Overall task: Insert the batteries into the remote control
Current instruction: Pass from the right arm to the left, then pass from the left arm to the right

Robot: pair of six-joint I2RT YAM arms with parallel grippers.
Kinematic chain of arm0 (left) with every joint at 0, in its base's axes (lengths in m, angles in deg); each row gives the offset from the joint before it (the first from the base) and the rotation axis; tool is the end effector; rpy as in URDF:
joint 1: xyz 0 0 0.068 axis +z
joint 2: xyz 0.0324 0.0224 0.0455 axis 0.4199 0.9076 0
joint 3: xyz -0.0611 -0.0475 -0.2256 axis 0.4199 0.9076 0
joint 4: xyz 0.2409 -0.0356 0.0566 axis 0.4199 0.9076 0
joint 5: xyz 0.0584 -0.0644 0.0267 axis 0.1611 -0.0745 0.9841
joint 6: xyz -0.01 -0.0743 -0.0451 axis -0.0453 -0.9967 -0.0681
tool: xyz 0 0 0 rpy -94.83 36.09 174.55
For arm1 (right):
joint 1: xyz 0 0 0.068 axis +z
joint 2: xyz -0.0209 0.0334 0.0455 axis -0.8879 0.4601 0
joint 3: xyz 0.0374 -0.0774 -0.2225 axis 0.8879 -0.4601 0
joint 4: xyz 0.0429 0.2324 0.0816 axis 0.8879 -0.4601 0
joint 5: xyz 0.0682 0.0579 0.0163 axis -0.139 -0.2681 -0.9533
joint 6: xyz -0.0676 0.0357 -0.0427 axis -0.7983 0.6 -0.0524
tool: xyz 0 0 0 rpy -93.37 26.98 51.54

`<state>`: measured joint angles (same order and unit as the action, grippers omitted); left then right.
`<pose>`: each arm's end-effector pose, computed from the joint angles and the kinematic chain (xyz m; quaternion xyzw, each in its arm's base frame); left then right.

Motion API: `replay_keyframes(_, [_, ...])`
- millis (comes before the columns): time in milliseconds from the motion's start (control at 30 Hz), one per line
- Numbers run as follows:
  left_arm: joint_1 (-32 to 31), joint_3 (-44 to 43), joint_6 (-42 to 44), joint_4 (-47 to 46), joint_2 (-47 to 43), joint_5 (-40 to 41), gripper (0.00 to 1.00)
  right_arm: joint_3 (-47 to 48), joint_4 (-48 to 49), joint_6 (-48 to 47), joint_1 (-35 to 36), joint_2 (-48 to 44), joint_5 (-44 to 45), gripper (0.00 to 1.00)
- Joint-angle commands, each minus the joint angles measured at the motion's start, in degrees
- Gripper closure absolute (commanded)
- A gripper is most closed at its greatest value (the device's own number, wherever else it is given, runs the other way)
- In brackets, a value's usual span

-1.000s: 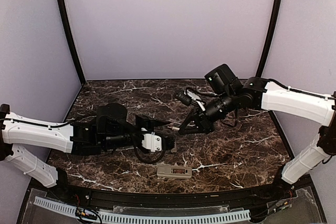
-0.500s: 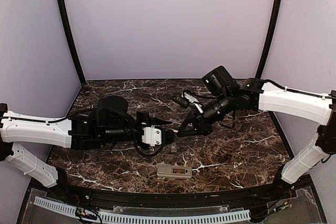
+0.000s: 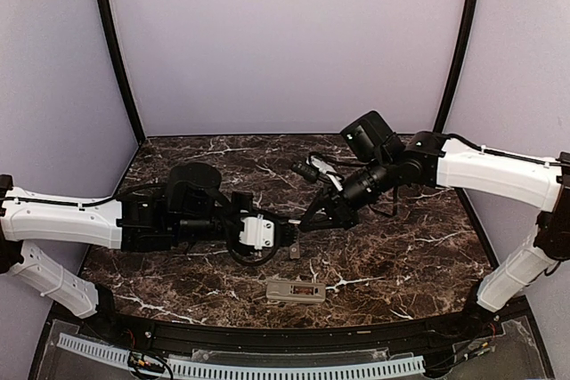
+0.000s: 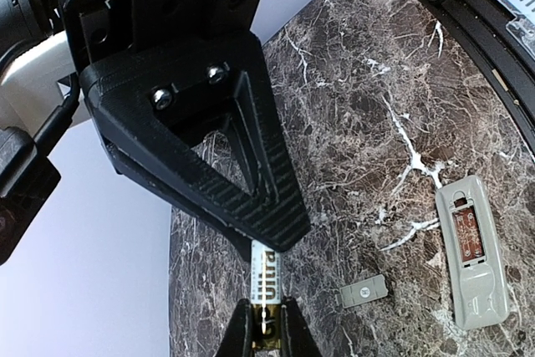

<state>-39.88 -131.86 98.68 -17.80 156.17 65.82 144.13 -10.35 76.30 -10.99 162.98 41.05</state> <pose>0.1445 -0.3107 0.2460 0.6958 0.3997 -0.0654 0.5931 0.1707 0.2941 0.2476 -0.5176 0.7180 0.4238 0.1925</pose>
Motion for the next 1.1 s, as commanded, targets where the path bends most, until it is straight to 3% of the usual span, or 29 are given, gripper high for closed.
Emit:
replay_keyframes(0, [0.3, -0.4, -2.8, -2.4, -0.8, 0.0, 1.00, 1.1, 0.9, 0.1, 0.5, 0.1, 0.9, 0.99])
replay_keyframes(67, [0.4, 0.8, -5.3, -5.3, -1.4, 0.7, 1.00, 0.2, 2.1, 0.7, 0.5, -0.9, 2.0, 0.73])
replay_keyframes(133, [0.4, 2.7, -10.1, -8.7, -2.3, 0.9, 1.00, -2.3, 5.1, 0.8, 0.3, -3.1, 1.2, 0.57])
replay_keyframes(233, [0.4, 6.3, -15.5, -13.8, -3.9, -0.5, 1.00, -8.2, 13.1, 2.8, 0.1, -8.1, -0.6, 0.40])
replay_keyframes(300, [0.4, 7.7, -19.3, -15.9, -4.5, -1.2, 1.00, -12.0, 18.5, 6.0, -0.3, -11.5, -1.1, 0.36])
replay_keyframes(533, [0.4, 9.5, -23.7, -17.9, -5.0, -2.4, 1.00, -20.2, 32.6, 24.4, -3.2, -13.4, -4.8, 0.34])
replay_keyframes(600, [0.3, 9.2, -23.4, -18.0, -4.6, -2.7, 1.00, -21.0, 33.1, 28.9, -3.2, -12.5, -4.6, 0.24])
replay_keyframes(700, [0.4, 8.8, -23.1, -18.1, -3.8, -3.3, 1.00, -22.1, 36.7, 31.8, -3.1, -12.6, -2.5, 0.22])
replay_keyframes(767, [0.3, 8.5, -22.9, -18.3, -3.0, -3.7, 1.00, -22.6, 38.9, 32.9, -3.2, -13.1, -2.3, 0.25])
replay_keyframes(933, [0.4, 8.3, -22.8, -18.9, -1.6, -4.4, 1.00, -20.7, 37.8, 33.1, -3.1, -10.0, -4.5, 0.46])
replay_keyframes(1067, [0.4, 7.6, -22.5, -18.5, -0.9, -4.7, 1.00, -20.5, 38.7, 33.9, -3.1, -8.2, -5.4, 0.50])
